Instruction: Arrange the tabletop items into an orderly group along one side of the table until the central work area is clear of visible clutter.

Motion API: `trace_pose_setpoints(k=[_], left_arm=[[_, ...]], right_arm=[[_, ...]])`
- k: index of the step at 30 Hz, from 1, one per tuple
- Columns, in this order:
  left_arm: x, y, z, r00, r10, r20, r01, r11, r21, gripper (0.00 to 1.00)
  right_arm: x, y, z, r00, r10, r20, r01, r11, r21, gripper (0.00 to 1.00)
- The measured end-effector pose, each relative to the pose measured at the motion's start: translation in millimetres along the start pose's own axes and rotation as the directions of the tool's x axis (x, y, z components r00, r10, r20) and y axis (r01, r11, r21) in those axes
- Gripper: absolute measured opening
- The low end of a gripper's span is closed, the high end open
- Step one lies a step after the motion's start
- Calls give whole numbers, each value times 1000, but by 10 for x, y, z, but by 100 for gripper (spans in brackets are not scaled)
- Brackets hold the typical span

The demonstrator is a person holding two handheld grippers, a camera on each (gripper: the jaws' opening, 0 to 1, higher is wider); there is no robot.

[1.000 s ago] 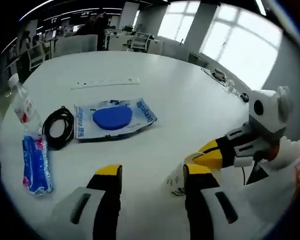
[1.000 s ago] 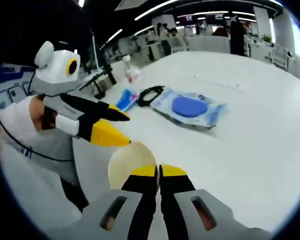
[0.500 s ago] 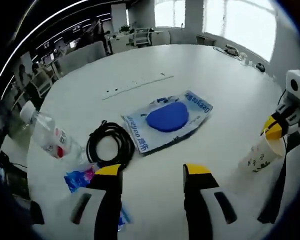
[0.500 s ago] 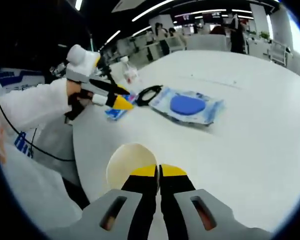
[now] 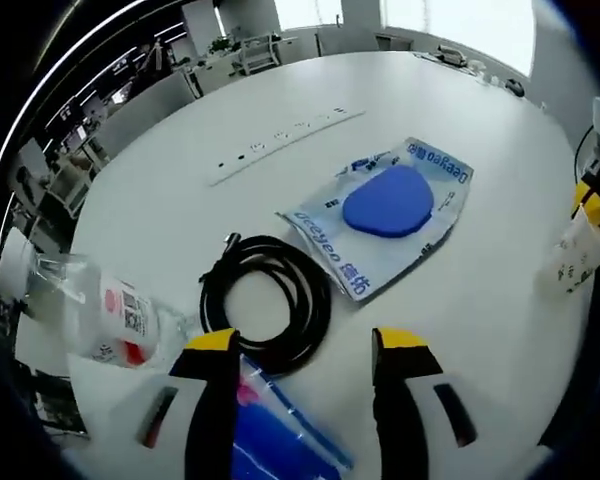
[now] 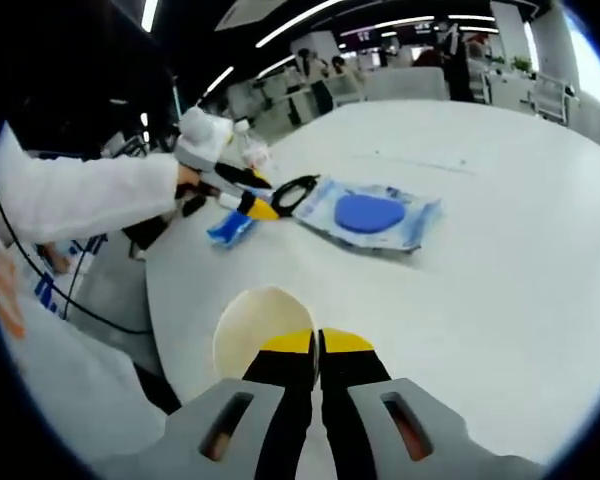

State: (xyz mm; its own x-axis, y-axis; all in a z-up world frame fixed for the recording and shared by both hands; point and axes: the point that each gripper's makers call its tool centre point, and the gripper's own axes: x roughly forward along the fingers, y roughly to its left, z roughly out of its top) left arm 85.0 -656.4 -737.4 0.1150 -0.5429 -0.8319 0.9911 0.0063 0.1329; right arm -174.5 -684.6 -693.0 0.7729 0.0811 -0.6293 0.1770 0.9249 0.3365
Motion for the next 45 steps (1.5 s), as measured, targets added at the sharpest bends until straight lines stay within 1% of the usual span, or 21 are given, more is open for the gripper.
trace_pose_setpoints(k=[3, 8, 12, 14, 16, 17, 18, 20, 21, 27, 29, 31, 33, 34, 35, 36, 37, 38, 41, 42, 45], left_arm=[[73, -19, 17, 1000, -25, -3, 25, 999, 40, 49], [194, 33, -8, 999, -39, -19, 39, 999, 26, 44], [233, 76, -27, 999, -35, -32, 35, 999, 8, 35], [250, 77, -47, 999, -33, -37, 34, 999, 5, 34], [279, 68, -101, 998, -34, -60, 36, 999, 22, 32], [276, 44, -118, 997, -48, -64, 49, 998, 28, 30], [305, 35, -98, 997, -54, -48, 55, 998, 24, 25], [298, -10, -110, 995, -82, -56, 84, 996, 18, 20], [298, 9, -103, 996, -68, -54, 70, 997, 38, 19], [312, -17, -81, 997, -61, -48, 66, 993, 100, 11], [302, 7, -32, 999, -41, -27, 44, 993, 107, 8], [272, 74, 54, 1000, 0, 10, -1, 997, 83, 7], [214, 100, 166, 999, 16, 51, -19, 998, 56, 5], [192, 122, 202, 998, 26, 62, -29, 998, 63, 4], [148, 152, 249, 996, 45, 76, -49, 998, 50, 0], [120, 143, 296, 995, 37, 93, -42, 998, 46, 0], [58, 227, 365, 988, 88, 127, -92, 995, 34, 0], [25, 225, 433, 984, 84, 156, -91, 995, 36, 0], [-107, 262, 523, 978, 116, 174, -126, 991, 50, 0], [-166, 291, 575, 972, 133, 196, -148, 987, 61, 0], [-291, 338, 635, 961, 171, 217, -192, 978, 77, 0]], right_arm=[[-3, -6, -6, 1000, -1, -2, 1, 1000, 9, 0], [20, -37, -19, 1000, -2, -11, 3, 1000, 25, 0], [39, -65, 2, 1000, -2, -5, 3, 999, 38, 0], [47, -62, 8, 1000, 0, -3, 0, 999, 48, 0], [56, -57, 0, 1000, 3, -8, -3, 999, 44, 0], [63, -60, -7, 1000, 4, -9, -3, 999, 44, 0], [72, -57, -15, 1000, 8, -12, -7, 999, 48, 0], [80, -47, -21, 1000, 11, -16, -11, 999, 45, 0], [82, -43, -21, 1000, 12, -17, -11, 999, 43, 0], [84, -38, -26, 1000, 19, -21, -18, 999, 41, 0], [73, -41, -21, 1000, 17, -18, -16, 999, 43, 0], [58, -50, -19, 1000, 13, -15, -12, 999, 46, 0], [43, -64, -18, 1000, 7, -11, -7, 999, 51, 0], [37, -69, -17, 1000, 5, -9, -4, 999, 53, 0], [30, -75, -15, 1000, 3, -7, -2, 998, 55, 0], [25, -78, -14, 1000, 1, -6, -1, 998, 56, 0], [18, -83, -9, 1000, -2, -2, 2, 998, 58, 0], [14, -83, -5, 1000, -3, 1, 3, 998, 59, 0], [4, -78, 1, 1000, -4, 7, 3, 998, 61, 0], [-1, -70, 5, 1000, -4, 10, 3, 998, 59, 0], [-16, -39, 15, 1000, -2, 17, 1, 999, 53, 0]])
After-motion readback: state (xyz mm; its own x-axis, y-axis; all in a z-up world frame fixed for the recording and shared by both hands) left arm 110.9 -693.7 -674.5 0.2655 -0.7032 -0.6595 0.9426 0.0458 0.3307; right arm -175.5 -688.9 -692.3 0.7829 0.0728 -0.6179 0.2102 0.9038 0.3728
